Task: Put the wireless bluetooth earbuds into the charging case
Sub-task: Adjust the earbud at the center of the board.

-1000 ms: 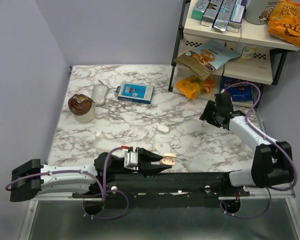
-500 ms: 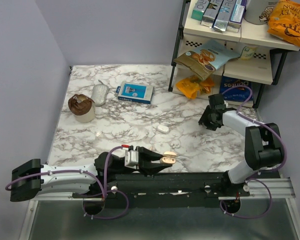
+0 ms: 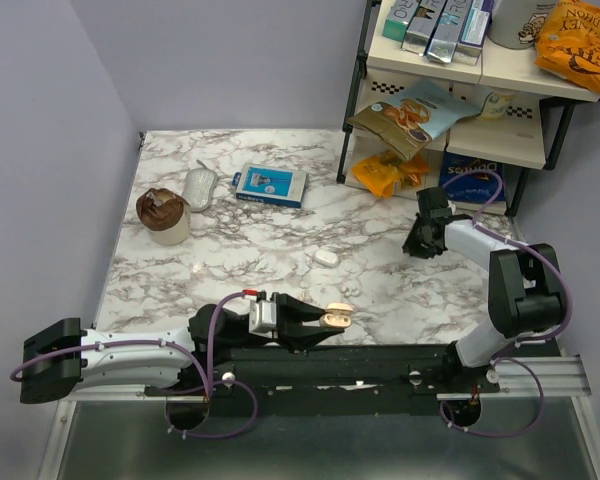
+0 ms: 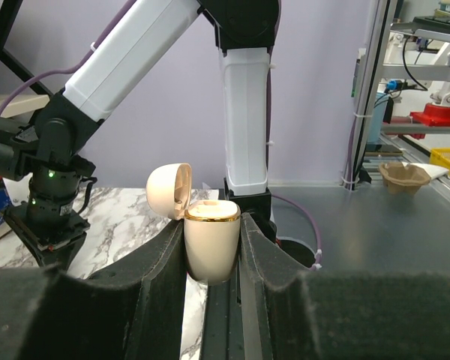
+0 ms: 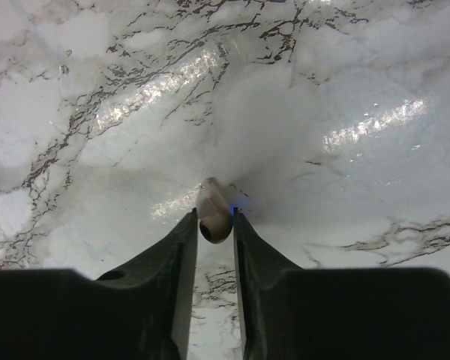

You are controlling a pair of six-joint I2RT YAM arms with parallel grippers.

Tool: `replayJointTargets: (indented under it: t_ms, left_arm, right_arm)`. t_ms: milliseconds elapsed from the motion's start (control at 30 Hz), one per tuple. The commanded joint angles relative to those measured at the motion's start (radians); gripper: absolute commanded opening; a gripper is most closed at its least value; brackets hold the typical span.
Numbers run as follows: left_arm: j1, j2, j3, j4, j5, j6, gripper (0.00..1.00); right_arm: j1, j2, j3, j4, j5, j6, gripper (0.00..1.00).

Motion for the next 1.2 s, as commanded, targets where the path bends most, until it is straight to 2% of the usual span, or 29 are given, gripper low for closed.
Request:
replayJointTargets:
  t_ms: [0,67,200,400,467,633,767,967,1000,1133,1167]
  left_arm:
    - [-0.006,0.004,0.007,0.002,-0.003,0.007,0.00]
    - [-0.008,0.006,0.007,0.002,-0.002,0.007,0.00]
    - [-0.006,0.010,0.010,0.002,0.007,0.007,0.00]
    - [-0.006,0.018,0.010,0.007,0.020,-0.002,0.00]
    - [-0.008,0.012,0.008,0.005,0.024,-0.003,0.00]
    - [-0.008,-0.023,0.005,-0.013,0.023,-0.008,0.00]
    - [-0.011,-0.047,0.002,-0.042,0.020,-0.005,0.00]
    - [-0.014,-0.048,-0.004,-0.036,0.012,-0.003,0.00]
    - [-0.014,-0.047,-0.004,-0.035,0.012,-0.005,0.00]
    - [-0.016,-0.051,-0.004,-0.038,0.009,-0.005,0.00]
    - [-0.014,-0.054,-0.004,-0.042,0.006,-0.003,0.00]
  right_arm:
    - [0.014,-0.023,-0.002,-0.013,-0.006,-0.103,0.29]
    - [0.038,-0.039,0.013,-0.010,-0.023,-0.197,0.25]
    - [0.098,-0.078,0.048,-0.014,-0.032,-0.333,0.10]
    - [0.236,-0.092,0.088,-0.014,-0.147,-0.510,0.02]
    - [0.280,-0.069,0.097,-0.013,-0.213,-0.574,0.01]
    - [0.414,0.042,0.137,-0.079,-0.150,-0.679,0.01]
    - [0.478,0.114,0.156,-0.122,-0.048,-0.682,0.01]
    - [0.485,0.125,0.166,-0.162,0.040,-0.624,0.01]
    - [0.485,0.117,0.166,-0.163,0.048,-0.621,0.02]
    - [0.483,0.073,0.156,-0.148,0.098,-0.572,0.40]
    - [0.485,0.060,0.146,-0.142,0.116,-0.565,0.45]
